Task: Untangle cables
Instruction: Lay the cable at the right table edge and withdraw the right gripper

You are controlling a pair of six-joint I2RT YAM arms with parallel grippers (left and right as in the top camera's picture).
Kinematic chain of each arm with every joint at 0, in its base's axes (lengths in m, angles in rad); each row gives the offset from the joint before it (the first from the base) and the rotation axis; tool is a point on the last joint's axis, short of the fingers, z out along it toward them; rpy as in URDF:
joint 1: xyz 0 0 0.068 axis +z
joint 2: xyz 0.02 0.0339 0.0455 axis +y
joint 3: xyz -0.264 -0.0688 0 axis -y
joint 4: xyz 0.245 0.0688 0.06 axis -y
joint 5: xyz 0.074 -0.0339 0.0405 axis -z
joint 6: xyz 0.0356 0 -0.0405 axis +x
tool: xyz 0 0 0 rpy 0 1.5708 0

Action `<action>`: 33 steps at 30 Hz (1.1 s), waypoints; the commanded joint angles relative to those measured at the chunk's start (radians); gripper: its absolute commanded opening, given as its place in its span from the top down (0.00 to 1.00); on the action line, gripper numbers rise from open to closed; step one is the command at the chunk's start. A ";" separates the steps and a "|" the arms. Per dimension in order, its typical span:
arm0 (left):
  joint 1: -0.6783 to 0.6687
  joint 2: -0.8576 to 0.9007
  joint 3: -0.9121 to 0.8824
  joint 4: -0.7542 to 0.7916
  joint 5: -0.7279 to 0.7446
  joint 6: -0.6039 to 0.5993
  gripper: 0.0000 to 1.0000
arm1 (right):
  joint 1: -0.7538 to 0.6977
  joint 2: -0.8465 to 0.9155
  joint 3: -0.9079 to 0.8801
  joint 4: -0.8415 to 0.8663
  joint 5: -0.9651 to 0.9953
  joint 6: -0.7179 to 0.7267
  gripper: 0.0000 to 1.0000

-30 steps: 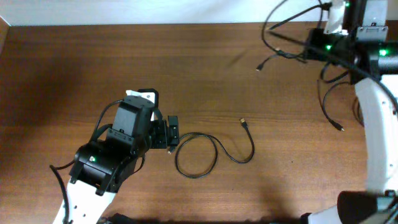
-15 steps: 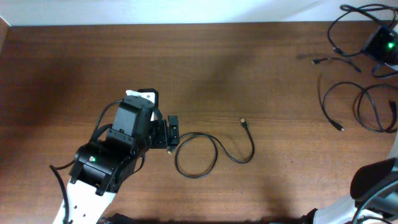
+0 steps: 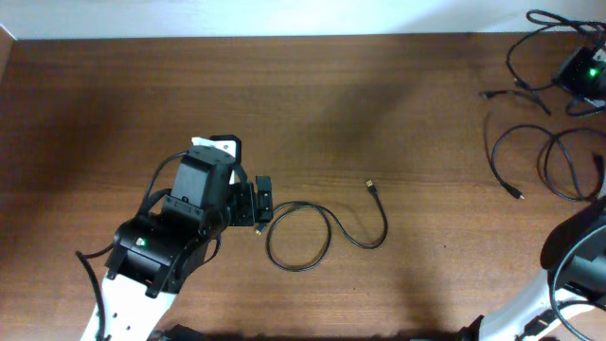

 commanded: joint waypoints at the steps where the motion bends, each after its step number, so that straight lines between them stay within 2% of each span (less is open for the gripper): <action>1: 0.000 0.003 0.006 0.001 -0.015 0.019 0.01 | -0.035 0.026 0.018 0.037 0.010 -0.004 0.96; 15: 0.000 0.003 0.006 0.001 -0.014 0.019 0.01 | -0.096 0.038 0.013 0.090 0.016 -0.041 0.96; 25: 0.000 0.003 0.006 0.001 -0.014 0.019 0.01 | -0.096 0.139 0.012 0.083 0.008 -0.006 0.96; 26: 0.000 0.003 0.006 0.001 -0.014 0.019 0.01 | -0.096 0.142 0.011 0.075 0.009 -0.007 0.71; 27: 0.000 0.003 0.006 0.001 -0.014 0.019 0.01 | -0.096 0.142 0.011 0.072 0.008 -0.007 0.41; 28: 0.000 0.003 0.006 0.001 -0.014 0.019 0.01 | -0.096 0.142 0.011 0.070 0.006 -0.006 0.18; 29: 0.000 0.003 0.006 0.001 -0.014 0.019 0.01 | -0.096 0.141 0.012 0.066 -0.003 -0.006 0.03; 33: 0.000 0.003 0.006 0.001 -0.014 0.019 0.01 | -0.096 0.140 0.012 0.035 -0.100 -0.007 0.01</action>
